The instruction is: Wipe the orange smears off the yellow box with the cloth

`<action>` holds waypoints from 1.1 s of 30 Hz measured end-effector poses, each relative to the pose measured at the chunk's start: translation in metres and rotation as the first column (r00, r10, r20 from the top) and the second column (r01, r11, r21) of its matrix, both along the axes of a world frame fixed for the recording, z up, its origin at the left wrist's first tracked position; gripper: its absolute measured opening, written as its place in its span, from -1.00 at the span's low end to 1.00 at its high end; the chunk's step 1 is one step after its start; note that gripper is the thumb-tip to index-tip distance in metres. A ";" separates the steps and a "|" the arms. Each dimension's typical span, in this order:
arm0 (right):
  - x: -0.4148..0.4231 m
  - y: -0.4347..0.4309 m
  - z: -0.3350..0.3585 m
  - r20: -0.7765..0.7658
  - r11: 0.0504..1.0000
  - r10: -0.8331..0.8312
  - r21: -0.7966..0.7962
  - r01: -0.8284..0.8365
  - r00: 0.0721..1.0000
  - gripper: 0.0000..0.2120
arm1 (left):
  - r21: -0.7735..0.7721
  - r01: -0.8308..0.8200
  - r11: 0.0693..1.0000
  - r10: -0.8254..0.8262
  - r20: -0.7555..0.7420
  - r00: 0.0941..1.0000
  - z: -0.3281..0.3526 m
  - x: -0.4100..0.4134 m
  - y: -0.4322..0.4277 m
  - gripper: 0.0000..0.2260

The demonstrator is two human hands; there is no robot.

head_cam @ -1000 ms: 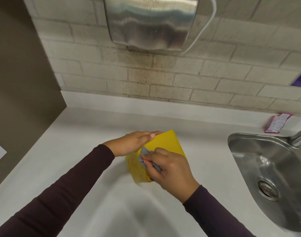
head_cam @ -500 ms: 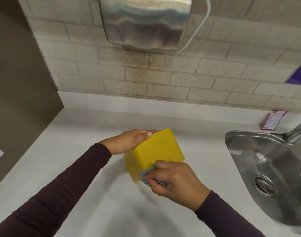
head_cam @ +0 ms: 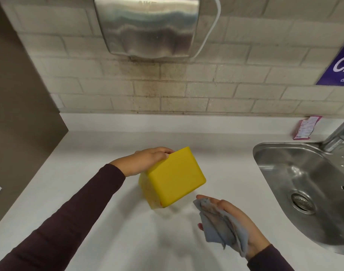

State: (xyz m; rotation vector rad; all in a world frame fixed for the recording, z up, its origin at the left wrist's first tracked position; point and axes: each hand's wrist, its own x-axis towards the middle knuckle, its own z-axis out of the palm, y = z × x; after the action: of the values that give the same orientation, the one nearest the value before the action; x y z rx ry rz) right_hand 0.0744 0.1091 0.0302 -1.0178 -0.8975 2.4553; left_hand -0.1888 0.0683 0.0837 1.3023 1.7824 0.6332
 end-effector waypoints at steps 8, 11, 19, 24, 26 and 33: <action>-0.021 -0.007 0.009 -0.042 0.990 -0.014 -0.140 0.008 0.999 -0.66 | -0.149 0.155 0.977 -0.198 -0.338 0.920 0.018 0.022 0.025 -0.46; -0.036 -0.002 0.009 0.133 0.992 0.112 -0.067 -0.104 0.985 -0.70 | -0.134 0.142 0.981 -0.173 -0.257 0.951 0.025 0.020 0.025 -0.47; -0.018 -0.025 0.015 0.073 0.888 0.332 0.312 -0.338 0.940 -0.61 | 0.045 0.098 0.994 -0.101 0.073 0.992 0.009 0.007 -0.008 -0.65; -0.031 -0.036 0.012 0.088 0.861 0.401 0.304 -0.408 0.912 -0.72 | 0.084 -0.066 0.994 0.057 0.106 0.993 -0.020 -0.002 -0.036 -0.73; -0.038 -0.044 0.006 0.070 0.852 0.455 0.257 -0.456 0.888 -0.74 | 0.099 -0.113 0.989 0.098 0.145 0.985 -0.032 -0.005 -0.048 -0.63; -0.062 -0.072 -0.018 0.078 0.845 0.516 0.118 -0.522 0.853 -0.42 | 0.138 -0.361 0.922 0.310 0.294 0.904 -0.070 -0.003 -0.081 -0.59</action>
State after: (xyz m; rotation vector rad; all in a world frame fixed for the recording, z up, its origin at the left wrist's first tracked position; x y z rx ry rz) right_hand 0.0128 0.0374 0.0125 -0.8650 -1.5028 2.7508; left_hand -0.1918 -0.0128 0.0135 0.9739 1.7638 1.1426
